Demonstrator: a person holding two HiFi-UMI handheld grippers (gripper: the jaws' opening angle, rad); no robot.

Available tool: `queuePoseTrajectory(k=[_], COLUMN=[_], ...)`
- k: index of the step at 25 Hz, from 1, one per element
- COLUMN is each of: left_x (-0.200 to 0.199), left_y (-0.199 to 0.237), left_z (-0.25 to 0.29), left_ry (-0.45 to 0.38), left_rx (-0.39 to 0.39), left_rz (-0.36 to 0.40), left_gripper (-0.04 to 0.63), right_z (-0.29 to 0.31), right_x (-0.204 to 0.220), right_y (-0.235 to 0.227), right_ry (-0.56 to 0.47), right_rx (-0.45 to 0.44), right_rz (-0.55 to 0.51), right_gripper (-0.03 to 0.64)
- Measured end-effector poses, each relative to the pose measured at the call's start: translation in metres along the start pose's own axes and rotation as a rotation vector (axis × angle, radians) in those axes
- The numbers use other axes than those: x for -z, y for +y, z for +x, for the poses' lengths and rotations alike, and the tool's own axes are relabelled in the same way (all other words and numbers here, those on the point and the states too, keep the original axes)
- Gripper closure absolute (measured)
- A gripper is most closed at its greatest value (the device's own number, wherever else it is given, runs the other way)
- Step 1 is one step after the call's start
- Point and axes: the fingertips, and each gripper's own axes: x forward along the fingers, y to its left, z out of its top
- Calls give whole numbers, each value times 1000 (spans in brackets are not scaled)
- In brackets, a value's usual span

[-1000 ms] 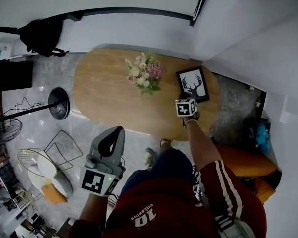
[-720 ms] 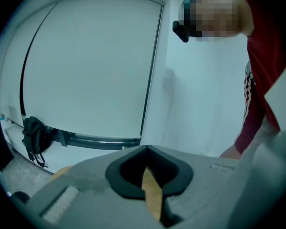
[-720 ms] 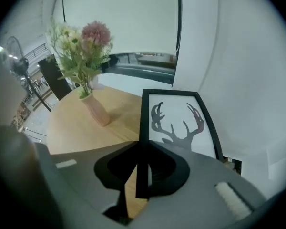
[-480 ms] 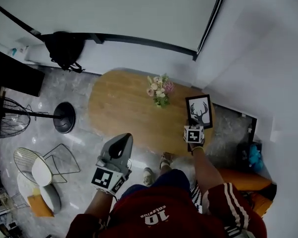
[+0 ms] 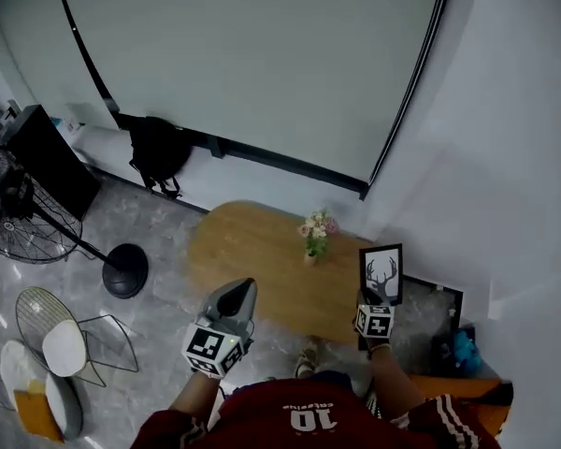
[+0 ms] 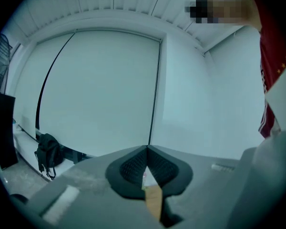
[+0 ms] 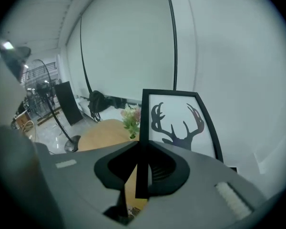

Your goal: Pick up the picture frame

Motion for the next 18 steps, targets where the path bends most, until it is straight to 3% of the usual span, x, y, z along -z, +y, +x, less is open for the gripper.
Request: queuePoseTrajectory(k=[3,10,18], left_x=[-7,-29,-35], left_y=[-1,-15,-40], left_z=[-28,-61,-102], left_ry=[-40,-144,-175], left_rx=[6,43,75], left_rz=[-37,-4,9], left_gripper=[598,598,598], right_z=[-52,-165,-273], right_x=[-23,-99,-123], right_y=[32,105,181], right_ry=[-108,-418,-612], right_rx=[-38,-150,-284], right_rz=[-7,-87,-155], right_gripper=[554,554,552])
